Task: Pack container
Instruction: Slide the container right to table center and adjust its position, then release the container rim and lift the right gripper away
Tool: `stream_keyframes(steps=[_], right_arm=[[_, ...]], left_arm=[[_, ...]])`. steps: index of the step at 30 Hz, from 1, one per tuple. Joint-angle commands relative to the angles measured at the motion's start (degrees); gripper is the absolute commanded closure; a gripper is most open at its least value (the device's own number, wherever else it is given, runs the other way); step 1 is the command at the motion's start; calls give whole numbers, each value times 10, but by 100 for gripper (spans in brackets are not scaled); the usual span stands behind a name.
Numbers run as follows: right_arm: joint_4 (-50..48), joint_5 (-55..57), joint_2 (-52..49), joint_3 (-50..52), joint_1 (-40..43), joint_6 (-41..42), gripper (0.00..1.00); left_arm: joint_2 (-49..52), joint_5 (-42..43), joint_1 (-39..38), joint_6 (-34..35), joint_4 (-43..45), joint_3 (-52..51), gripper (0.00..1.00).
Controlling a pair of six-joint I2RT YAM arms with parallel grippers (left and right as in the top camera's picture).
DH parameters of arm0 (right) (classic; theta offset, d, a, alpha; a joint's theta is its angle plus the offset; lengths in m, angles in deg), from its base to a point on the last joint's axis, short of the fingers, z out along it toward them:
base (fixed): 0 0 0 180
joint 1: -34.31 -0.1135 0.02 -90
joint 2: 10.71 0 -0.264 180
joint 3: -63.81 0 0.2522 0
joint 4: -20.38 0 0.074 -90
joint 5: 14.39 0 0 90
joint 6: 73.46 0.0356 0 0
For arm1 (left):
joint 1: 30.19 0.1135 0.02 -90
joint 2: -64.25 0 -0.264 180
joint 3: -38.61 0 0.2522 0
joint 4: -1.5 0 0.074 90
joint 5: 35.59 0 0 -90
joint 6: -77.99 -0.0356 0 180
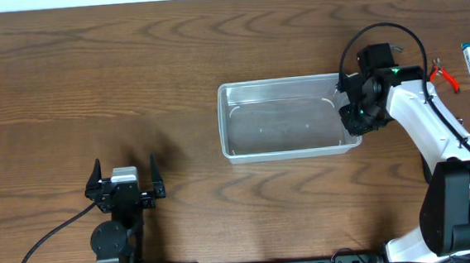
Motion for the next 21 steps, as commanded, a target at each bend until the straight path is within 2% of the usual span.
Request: stream_keyframes(steps=[1, 5, 13, 17, 21], right_arm=[[-3, 10, 2, 3, 5, -13, 77], [-2, 14, 2, 3, 5, -10, 76], [-7, 14, 2, 3, 5, 61, 75], [-6, 14, 2, 3, 5, 70, 73], [-7, 14, 2, 3, 5, 89, 64]], left_arm=[[-3, -3, -1, 3, -10, -17, 2], [-3, -3, -1, 3, -10, -17, 2], [-3, -3, -1, 3, -10, -17, 2], [-3, -3, -1, 3, -10, -17, 2], [-3, -3, -1, 3, -10, -17, 2]])
